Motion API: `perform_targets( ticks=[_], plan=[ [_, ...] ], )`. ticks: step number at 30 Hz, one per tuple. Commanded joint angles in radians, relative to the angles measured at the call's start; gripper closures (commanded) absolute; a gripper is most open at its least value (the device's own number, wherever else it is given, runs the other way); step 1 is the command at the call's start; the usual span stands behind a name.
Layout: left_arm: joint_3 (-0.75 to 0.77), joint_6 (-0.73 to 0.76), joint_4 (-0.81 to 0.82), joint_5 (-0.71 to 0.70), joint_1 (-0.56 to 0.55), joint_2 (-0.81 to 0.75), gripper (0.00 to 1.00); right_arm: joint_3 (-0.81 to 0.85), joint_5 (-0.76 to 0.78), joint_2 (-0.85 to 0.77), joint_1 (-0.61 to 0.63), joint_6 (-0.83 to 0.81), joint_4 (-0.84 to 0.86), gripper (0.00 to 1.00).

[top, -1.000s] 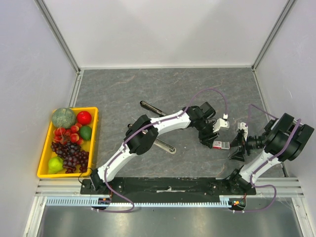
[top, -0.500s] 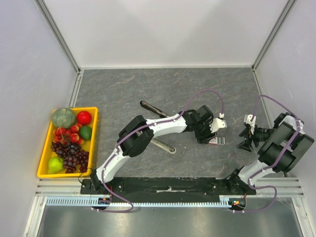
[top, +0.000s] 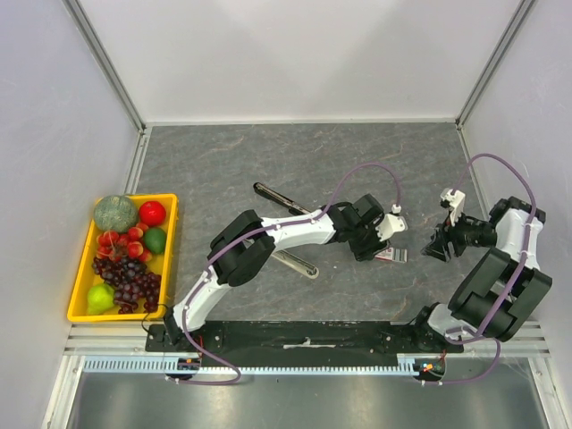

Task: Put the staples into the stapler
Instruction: Open the staple box at the center of the board.

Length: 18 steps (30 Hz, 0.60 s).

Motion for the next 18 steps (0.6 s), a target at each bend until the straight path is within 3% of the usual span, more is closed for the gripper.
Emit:
perform_targets(
  ticks=[1, 5, 10, 18],
  plan=[
    [-0.064, -0.043, -0.084, 0.061, -0.002, -0.032, 0.41, 0.030, -0.035, -0.012, 0.028, 0.255, 0.102, 0.34],
    [-0.118, -0.020, -0.062, 0.171, -0.004, -0.081, 0.41, 0.039, -0.036, 0.028, 0.039, 0.293, 0.115, 0.37],
    [-0.193, -0.003, 0.036, 0.173, -0.001, -0.147, 0.39, 0.024, -0.016, 0.025, 0.087, 0.307, 0.136, 0.39],
    [-0.057, 0.044, 0.011, 0.115, 0.041, -0.104, 0.30, 0.015, 0.043, -0.007, 0.122, 0.387, 0.207, 0.40]
  ],
)
